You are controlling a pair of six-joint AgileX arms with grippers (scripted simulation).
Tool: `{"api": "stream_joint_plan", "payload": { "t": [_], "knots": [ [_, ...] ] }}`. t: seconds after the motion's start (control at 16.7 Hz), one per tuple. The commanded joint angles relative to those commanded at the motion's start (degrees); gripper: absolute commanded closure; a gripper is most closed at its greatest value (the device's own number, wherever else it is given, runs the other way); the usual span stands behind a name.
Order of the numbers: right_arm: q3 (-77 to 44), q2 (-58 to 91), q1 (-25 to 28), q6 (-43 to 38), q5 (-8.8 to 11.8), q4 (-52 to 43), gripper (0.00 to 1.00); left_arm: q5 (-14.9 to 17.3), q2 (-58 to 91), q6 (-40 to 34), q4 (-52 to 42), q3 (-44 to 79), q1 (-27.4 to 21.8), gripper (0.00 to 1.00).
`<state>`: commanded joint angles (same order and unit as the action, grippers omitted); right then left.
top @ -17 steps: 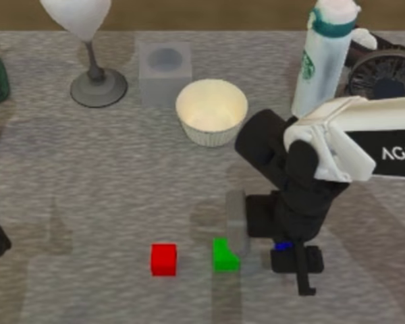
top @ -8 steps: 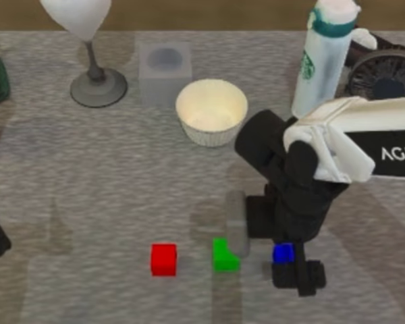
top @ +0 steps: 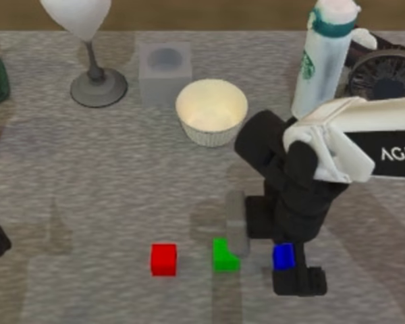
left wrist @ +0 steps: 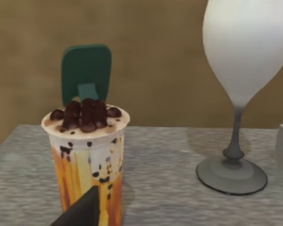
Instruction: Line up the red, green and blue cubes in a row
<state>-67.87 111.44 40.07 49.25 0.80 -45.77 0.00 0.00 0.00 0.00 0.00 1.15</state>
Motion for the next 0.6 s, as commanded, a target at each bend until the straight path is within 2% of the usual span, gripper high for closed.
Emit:
{"api": "stream_joint_plan", "payload": {
  "t": [0.18, 0.42, 0.6],
  "knots": [
    [-1.7, -0.8, 0.2, 0.3, 0.0, -2.4, 0.00, 0.0, 0.0, 0.0, 0.0, 0.0, 0.0, 0.00],
    [-6.8, -4.0, 0.3, 0.4, 0.0, -11.6, 0.00, 0.0, 0.0, 0.0, 0.0, 0.0, 0.0, 0.00],
    [-9.1, -5.9, 0.3, 0.4, 0.0, -15.0, 0.00, 0.0, 0.0, 0.0, 0.0, 0.0, 0.0, 0.00]
  ]
}}
